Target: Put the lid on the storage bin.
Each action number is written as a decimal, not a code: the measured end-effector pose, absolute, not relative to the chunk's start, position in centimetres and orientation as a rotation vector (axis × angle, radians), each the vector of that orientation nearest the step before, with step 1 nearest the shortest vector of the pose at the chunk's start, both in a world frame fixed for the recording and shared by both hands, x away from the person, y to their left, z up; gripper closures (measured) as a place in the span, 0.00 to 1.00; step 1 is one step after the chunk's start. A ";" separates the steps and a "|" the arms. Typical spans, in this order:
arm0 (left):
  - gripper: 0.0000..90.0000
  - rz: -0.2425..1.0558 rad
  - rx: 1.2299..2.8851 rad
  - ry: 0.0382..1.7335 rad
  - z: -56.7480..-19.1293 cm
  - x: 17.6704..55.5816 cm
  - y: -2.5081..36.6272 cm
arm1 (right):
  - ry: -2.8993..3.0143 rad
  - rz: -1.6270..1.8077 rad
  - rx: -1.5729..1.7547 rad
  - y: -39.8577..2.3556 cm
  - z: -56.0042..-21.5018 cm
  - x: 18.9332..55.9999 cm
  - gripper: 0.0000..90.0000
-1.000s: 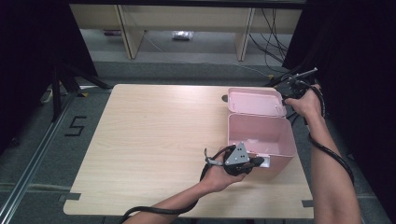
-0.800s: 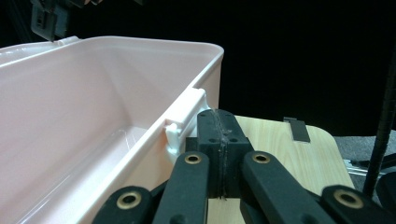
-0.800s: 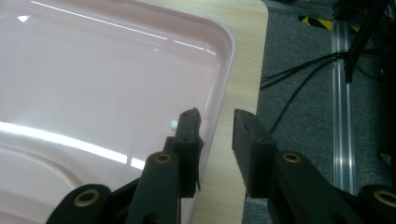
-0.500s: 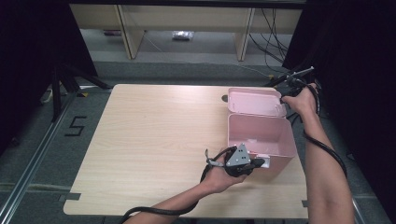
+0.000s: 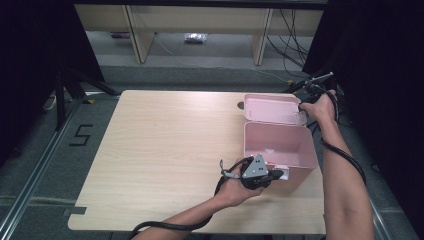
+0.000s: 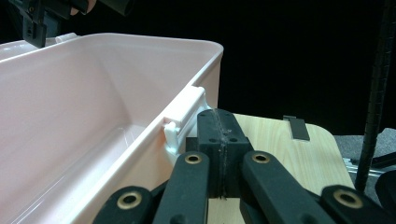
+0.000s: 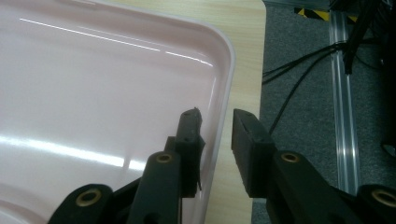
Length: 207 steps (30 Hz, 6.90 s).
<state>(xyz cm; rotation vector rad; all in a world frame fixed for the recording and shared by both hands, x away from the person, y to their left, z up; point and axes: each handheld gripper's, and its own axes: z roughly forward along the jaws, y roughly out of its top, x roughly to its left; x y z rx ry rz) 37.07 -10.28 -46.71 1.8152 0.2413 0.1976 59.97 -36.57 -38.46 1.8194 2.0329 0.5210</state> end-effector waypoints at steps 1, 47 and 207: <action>1.00 0.198 1.815 0.241 -46.7 37.1 -10.3 | 2.030 0.522 1.829 -36.5 -38.5 60.0 0.82; 1.00 0.195 1.821 0.255 -46.7 37.1 -10.5 | 1.920 0.561 2.029 -36.5 -38.5 60.5 0.97; 1.00 0.153 1.848 0.317 -46.2 37.4 -10.9 | 1.821 0.785 1.704 -36.9 -31.0 52.8 1.00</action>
